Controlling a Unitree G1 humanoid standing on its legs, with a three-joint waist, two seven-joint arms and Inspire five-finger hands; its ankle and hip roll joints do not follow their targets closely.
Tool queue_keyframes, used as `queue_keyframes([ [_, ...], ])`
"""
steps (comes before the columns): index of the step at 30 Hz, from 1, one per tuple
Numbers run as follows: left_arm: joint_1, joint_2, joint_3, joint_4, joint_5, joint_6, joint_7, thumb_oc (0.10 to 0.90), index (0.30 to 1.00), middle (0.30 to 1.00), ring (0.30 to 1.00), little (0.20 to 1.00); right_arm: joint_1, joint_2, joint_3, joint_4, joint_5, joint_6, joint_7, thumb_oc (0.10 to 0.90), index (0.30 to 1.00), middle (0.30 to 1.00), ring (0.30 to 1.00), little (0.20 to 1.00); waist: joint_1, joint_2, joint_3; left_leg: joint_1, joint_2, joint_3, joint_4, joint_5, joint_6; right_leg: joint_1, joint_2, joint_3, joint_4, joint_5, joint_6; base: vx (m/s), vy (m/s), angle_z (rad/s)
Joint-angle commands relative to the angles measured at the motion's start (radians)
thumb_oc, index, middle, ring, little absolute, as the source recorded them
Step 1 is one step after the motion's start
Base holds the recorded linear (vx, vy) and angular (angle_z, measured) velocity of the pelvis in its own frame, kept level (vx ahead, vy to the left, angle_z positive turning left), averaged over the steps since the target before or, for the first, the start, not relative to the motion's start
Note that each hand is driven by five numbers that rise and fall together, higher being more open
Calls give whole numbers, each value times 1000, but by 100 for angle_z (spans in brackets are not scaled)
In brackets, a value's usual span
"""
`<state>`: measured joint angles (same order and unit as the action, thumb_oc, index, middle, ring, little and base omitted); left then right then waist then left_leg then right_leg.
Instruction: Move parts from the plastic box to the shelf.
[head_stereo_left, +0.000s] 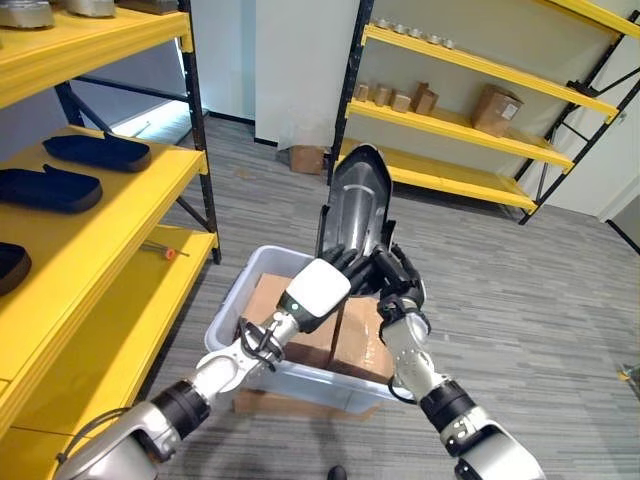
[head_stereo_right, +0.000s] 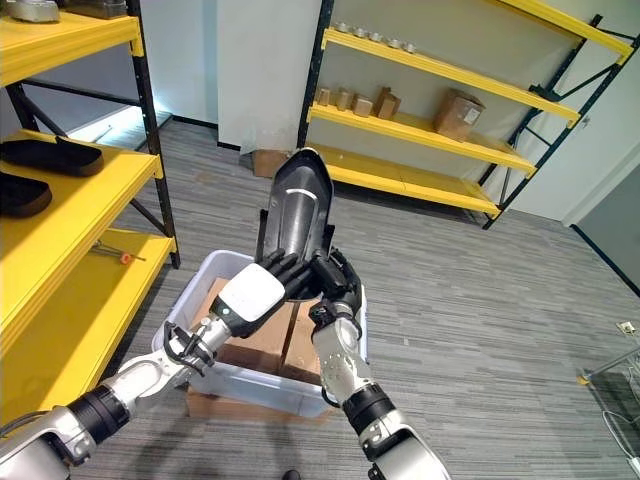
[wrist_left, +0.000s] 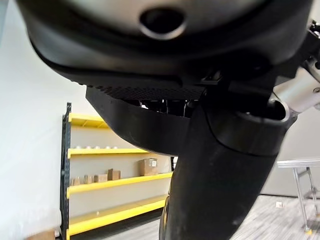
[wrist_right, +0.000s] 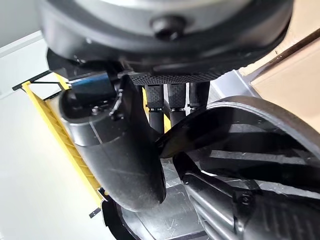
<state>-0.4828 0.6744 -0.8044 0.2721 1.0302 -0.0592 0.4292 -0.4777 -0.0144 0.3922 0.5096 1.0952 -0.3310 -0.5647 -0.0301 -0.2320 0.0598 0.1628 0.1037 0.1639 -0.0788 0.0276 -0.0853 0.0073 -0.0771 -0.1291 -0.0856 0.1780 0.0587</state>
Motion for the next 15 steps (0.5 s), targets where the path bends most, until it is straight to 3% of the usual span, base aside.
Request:
queue_keyframes([
  [1,-192,2,-21,0,18,31,64,900,1000,1000,1000,1000,-120,24,27,-232,-22,-65,146,400,300,300,300,300,0,8,-31,74,13,10,-8,-137,62,16,-88,-25,10,-21,133,0,0,0],
  [4,-202,14,-19,4,19,41,69,900,1000,1000,1000,1000,-118,14,38,-248,-16,-61,152,400,300,300,300,300,-2,13,-35,79,17,12,-8,-146,62,19,-84,-22,9,-27,136,10,4,0],
  [5,-204,16,-18,3,19,42,68,778,830,830,830,830,-118,13,41,-253,-14,-60,155,400,300,300,300,300,-2,10,-33,76,15,14,-8,-138,62,16,-86,-22,10,-21,133,0,0,0],
  [7,-208,23,-16,2,16,41,72,400,300,300,300,300,-118,6,45,-263,-13,-59,158,400,300,300,300,300,-4,15,-34,81,19,14,-8,-147,62,21,-82,-22,8,-27,136,0,0,0],
  [15,-219,48,-23,-22,15,32,66,400,300,300,300,300,-110,-4,55,-281,-7,-54,166,400,300,300,300,300,-5,21,-36,83,18,15,-8,-149,62,23,-80,-21,7,-27,137,0,0,0],
])
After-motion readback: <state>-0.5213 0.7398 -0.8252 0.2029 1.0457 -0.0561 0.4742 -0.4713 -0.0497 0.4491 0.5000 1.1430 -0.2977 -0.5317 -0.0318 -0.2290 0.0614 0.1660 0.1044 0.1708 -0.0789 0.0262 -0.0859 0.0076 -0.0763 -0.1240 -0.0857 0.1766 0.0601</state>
